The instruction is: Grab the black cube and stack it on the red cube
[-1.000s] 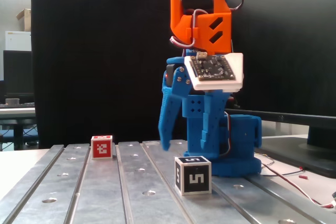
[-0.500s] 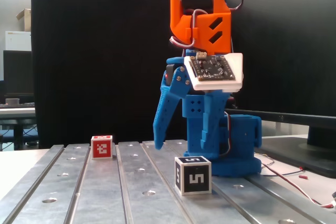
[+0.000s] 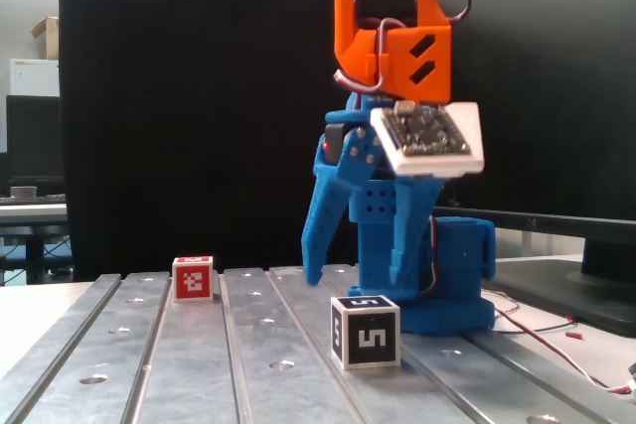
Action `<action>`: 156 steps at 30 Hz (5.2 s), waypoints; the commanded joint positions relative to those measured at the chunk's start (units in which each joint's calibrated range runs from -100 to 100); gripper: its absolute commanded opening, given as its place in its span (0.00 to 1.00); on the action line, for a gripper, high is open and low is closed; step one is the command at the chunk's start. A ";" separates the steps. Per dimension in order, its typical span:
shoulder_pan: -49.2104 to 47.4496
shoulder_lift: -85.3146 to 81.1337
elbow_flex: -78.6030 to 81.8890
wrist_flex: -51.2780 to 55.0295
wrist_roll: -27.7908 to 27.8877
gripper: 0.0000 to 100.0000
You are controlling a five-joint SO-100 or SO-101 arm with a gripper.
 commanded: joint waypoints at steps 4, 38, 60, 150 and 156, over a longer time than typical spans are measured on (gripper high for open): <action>-0.27 -0.09 2.40 -0.34 -0.22 0.27; -3.07 0.07 11.18 -12.06 -3.70 0.20; -3.00 0.07 12.54 -13.43 -3.59 0.20; 81.76 41.76 -52.23 11.20 54.69 0.15; 84.93 41.76 -52.23 10.94 54.69 0.15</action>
